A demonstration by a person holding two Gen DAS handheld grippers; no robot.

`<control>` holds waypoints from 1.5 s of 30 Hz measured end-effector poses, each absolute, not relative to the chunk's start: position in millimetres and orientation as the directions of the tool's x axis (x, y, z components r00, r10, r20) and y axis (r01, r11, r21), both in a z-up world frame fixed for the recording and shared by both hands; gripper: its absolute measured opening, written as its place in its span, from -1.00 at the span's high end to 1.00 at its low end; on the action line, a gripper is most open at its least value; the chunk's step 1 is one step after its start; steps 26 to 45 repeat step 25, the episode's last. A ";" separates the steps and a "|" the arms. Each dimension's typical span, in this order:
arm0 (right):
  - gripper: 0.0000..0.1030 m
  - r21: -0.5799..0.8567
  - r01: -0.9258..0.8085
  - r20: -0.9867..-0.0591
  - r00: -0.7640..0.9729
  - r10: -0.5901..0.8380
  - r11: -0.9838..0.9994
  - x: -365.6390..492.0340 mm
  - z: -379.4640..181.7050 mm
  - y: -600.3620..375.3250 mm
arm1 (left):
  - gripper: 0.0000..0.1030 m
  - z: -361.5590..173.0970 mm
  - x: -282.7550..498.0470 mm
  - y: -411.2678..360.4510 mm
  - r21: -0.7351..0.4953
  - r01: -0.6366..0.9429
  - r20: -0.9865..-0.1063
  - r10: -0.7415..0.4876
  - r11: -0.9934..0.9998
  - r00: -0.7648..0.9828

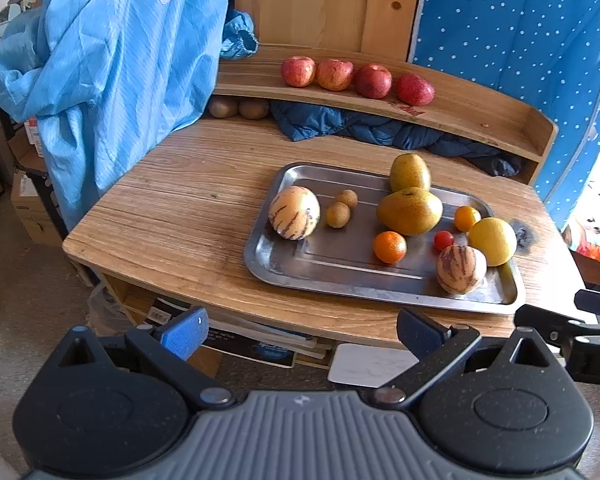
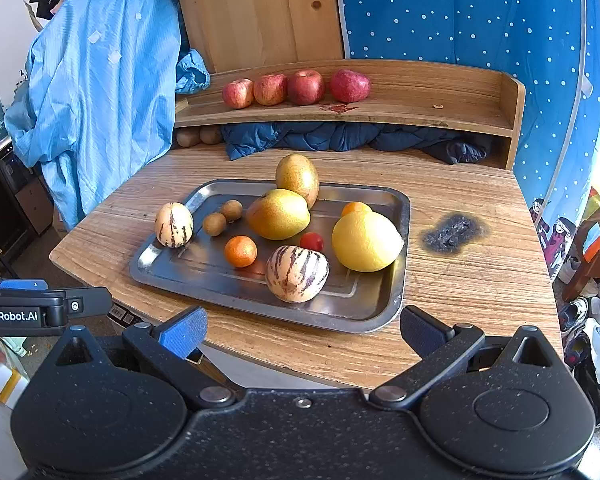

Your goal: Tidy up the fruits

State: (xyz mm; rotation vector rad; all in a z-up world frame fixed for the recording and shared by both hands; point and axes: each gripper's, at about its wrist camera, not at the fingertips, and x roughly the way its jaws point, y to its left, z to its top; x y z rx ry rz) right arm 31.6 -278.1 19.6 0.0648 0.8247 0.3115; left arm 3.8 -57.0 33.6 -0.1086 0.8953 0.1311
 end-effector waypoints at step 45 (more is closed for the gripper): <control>-0.99 0.179 -0.238 -0.717 0.633 0.292 0.955 37.3 16.5 -276.4 | -0.99 35.8 13.6 -56.7 0.020 -0.171 -0.786 0.121 0.985 0.606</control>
